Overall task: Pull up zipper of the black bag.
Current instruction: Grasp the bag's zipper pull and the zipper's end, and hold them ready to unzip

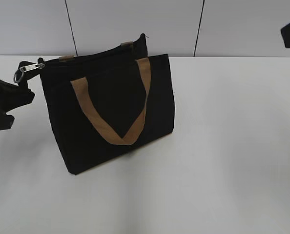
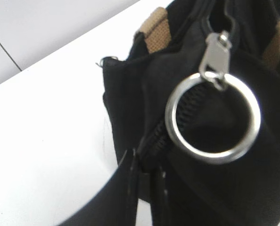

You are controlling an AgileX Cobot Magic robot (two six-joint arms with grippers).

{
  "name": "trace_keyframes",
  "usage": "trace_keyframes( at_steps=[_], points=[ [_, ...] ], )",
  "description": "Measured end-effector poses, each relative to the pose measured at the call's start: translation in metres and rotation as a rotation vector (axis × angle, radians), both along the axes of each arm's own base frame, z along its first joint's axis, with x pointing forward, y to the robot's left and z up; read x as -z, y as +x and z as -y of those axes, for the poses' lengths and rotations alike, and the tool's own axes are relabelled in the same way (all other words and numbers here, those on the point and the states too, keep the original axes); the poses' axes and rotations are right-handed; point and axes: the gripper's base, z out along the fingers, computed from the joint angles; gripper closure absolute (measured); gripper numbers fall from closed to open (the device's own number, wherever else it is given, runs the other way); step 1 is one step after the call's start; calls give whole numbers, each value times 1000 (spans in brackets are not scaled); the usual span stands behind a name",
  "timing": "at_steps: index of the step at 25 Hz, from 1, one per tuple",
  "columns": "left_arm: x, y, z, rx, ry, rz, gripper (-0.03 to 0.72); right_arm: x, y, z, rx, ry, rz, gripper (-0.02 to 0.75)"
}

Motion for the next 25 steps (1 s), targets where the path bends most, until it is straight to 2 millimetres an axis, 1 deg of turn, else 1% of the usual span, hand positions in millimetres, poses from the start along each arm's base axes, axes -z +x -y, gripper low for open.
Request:
trace_keyframes(
  at_steps=[2, 4, 5, 7, 11, 14, 16, 19, 22, 25],
  points=[
    [-9, -3, 0, -9, -2, 31, 661, -4, 11, -4, -50, 6, -10, 252],
    [-15, -5, -1, -11, -6, 52, 661, -10, 20, -8, -96, 22, -15, 309],
    [-16, -5, -1, -13, -8, 57, 661, -12, 25, -12, -120, 35, -25, 331],
    [-17, -6, -1, -15, -10, 60, 661, -18, 34, -23, -169, 47, -24, 351],
    [-17, -6, -1, -18, -14, 57, 661, -17, 54, -65, -263, 86, -63, 363],
    [-18, -6, 0, -11, -21, 58, 661, -8, 72, -103, -294, 125, -133, 365],
    [-18, -6, 1, -4, -29, 61, 661, 3, 83, -131, -328, 134, -188, 372],
    [-21, -7, 1, -7, -27, 71, 661, 16, 94, -167, -373, 136, -247, 374],
    [-28, -10, -1, -24, -14, 98, 661, 27, 102, -194, -394, 142, -292, 374],
    [-35, -12, -4, -47, 5, 125, 661, 34, 106, -216, -408, 149, -310, 374]
  ],
)
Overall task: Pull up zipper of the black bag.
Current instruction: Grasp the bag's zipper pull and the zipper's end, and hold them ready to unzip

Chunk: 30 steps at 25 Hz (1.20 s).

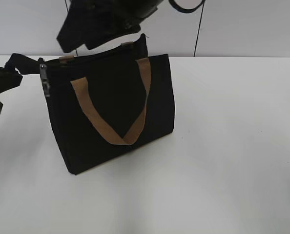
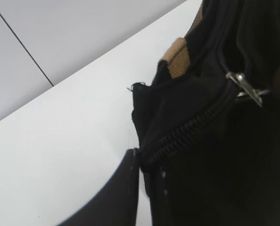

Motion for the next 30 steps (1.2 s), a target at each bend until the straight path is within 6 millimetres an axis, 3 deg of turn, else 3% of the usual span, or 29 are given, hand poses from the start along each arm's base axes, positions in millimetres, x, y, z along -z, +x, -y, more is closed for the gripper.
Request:
trace_keyframes(
  at_steps=[4, 8, 21, 30],
  points=[
    [-4, -2, -1, -11, 7, 18, 661, 10, -2, -24, -23, 8, -9, 374],
    [-9, -4, -2, -15, 10, 37, 661, 26, 3, -35, -15, -3, -27, 374],
    [-28, -14, -1, -12, 6, 117, 661, 40, 14, -42, -39, -9, 78, 375],
    [-42, -13, -1, -22, -13, 157, 661, 57, 12, -64, -58, -12, 150, 384]
  ],
)
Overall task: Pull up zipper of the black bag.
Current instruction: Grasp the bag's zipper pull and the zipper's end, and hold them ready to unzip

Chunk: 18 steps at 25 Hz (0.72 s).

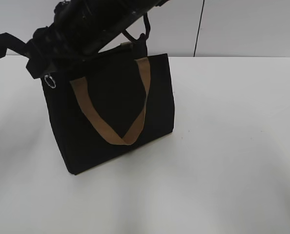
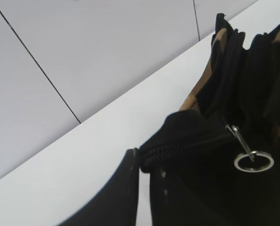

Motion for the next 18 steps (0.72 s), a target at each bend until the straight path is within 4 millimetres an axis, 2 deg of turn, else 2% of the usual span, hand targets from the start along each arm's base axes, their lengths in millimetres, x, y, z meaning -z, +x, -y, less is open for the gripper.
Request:
trace_keyframes(
  at_steps=[6, 18],
  points=[
    [-4, -2, -2, -18, 1, 13, 661, 9, 7, -2, 23, -16, 31, 487],
    [-4, -2, -2, -18, 1, 14, 661, 34, 14, -7, 40, -50, -3, 489]
  ],
)
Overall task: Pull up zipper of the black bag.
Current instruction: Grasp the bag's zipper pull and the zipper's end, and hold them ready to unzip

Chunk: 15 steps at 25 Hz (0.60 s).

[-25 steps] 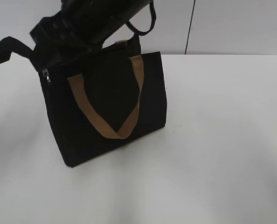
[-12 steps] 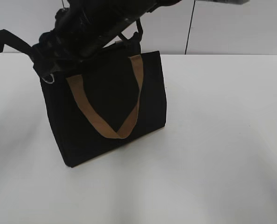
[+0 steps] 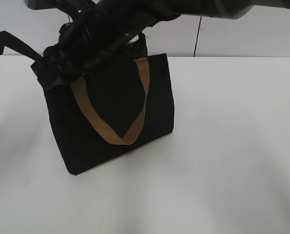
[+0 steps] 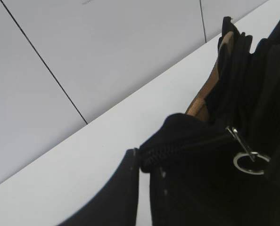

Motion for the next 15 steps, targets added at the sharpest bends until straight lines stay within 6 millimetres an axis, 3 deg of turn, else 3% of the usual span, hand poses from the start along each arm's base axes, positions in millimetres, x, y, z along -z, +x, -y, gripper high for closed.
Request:
trace_keyframes(
  at_steps=[15],
  points=[
    [-1, -1, 3, 32, -14, 5, 661, 4, 6, -3, 47, 22, 20, 489]
  ],
)
